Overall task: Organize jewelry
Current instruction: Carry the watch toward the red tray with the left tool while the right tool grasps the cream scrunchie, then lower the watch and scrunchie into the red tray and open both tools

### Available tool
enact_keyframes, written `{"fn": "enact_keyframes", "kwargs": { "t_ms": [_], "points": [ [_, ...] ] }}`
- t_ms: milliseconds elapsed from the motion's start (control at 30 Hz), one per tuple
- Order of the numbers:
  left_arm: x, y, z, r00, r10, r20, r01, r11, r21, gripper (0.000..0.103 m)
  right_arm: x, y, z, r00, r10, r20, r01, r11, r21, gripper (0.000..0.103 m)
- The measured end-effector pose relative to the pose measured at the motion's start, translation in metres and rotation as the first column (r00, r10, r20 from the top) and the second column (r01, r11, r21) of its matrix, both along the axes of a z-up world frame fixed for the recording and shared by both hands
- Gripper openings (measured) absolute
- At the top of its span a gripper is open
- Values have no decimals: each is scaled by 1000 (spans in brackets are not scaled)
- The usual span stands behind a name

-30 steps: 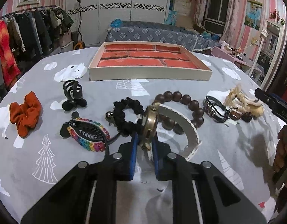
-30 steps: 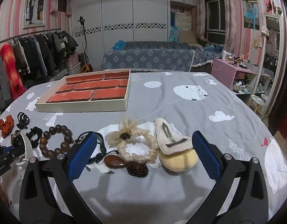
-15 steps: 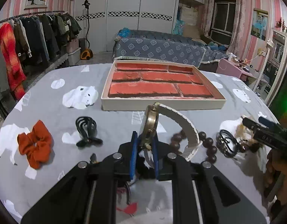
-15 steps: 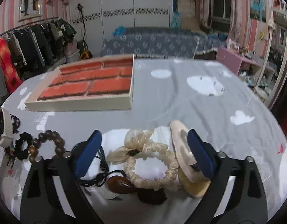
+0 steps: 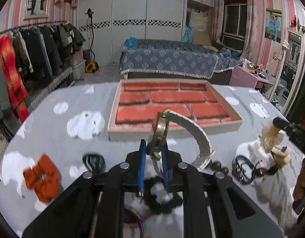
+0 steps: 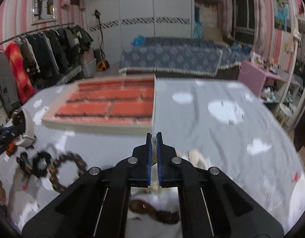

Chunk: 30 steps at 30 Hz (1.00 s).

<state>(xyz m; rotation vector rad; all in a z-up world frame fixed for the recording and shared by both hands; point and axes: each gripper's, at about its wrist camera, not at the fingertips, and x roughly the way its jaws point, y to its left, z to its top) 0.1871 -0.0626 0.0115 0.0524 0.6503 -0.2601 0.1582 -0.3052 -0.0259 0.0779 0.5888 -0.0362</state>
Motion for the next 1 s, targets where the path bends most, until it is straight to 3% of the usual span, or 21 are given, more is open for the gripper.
{"fn": "enact_keyframes", "kwargs": {
  "t_ms": [167, 400, 600, 800, 1000],
  "points": [
    [24, -4, 14, 1000, 3, 28, -2, 1000, -25, 15, 8, 4, 34, 995, 19, 102, -19, 1000, -4, 5],
    [59, -10, 31, 997, 34, 69, -30, 997, -64, 15, 36, 6, 62, 983, 47, 178, -53, 998, 30, 5],
    [89, -7, 31, 995, 69, 69, -66, 997, -43, 15, 69, 9, 68, 982, 52, 181, -60, 997, 38, 5],
    [114, 3, 35, 983, 132, 125, -128, 991, -39, 16, 100, 17, 69, 984, 66, 166, -74, 996, 44, 5],
    [142, 7, 19, 985, 152, 84, -146, 987, -74, 16, 135, 22, 52, 989, 87, 118, -94, 994, 52, 6]
  ]
}}
